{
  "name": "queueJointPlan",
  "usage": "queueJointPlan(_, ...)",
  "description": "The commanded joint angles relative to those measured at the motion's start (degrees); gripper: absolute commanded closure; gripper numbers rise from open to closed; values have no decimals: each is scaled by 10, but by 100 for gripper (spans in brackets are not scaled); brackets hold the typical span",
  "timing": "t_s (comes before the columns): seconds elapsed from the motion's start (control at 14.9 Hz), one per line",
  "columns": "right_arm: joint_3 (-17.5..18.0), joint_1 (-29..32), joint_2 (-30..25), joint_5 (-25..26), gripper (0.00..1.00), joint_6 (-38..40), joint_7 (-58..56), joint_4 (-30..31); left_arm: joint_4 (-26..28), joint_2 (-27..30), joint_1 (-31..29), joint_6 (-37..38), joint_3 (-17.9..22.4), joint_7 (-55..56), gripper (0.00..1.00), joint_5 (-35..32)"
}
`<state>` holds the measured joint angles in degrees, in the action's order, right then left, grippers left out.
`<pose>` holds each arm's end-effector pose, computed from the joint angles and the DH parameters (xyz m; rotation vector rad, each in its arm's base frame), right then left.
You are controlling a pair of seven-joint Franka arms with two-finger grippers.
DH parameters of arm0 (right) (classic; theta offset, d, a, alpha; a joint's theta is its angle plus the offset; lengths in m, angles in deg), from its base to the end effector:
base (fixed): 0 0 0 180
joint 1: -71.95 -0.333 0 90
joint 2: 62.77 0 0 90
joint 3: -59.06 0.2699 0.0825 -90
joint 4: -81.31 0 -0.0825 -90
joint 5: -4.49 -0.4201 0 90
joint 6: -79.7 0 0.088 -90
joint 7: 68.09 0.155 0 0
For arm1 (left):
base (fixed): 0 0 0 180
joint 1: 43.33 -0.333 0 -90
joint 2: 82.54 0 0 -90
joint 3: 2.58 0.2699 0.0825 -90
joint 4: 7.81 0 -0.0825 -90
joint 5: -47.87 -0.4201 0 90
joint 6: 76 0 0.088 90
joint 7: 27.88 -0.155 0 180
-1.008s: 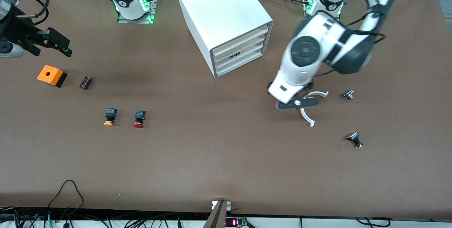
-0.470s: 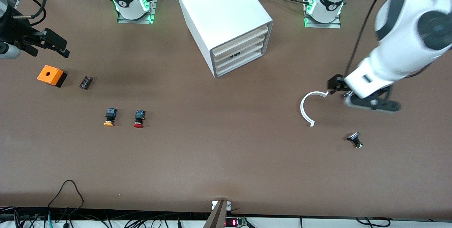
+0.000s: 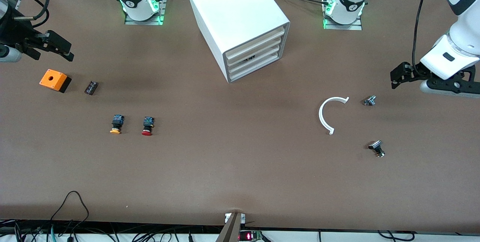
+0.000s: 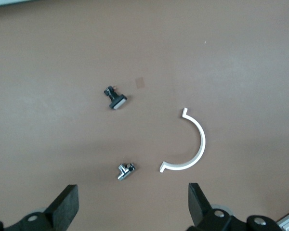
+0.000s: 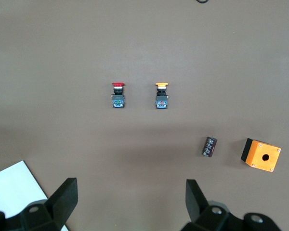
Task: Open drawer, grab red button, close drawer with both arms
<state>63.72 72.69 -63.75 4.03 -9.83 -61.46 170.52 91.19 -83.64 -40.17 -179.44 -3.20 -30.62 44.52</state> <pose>0.5853 0.0416 0.5467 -3.1318 0.0738 -0.0343 0.6118 -0.0328 0.4594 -3.0777 0.1937 -0.0907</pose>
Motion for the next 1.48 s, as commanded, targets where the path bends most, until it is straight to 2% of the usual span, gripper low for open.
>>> queueJointPlan(0.0,6,6,2,0,1,5,1,-8,29,23,2,-3,8,-2,0,11)
queueJointPlan(1.08,6,6,2,0,1,7,0,-8,20,26,-7,25,4,-5,0,3)
queueJointPlan(1.41,5,7,2,1,1,7,2,-10,19,28,-5,25,-12,-5,0,2)
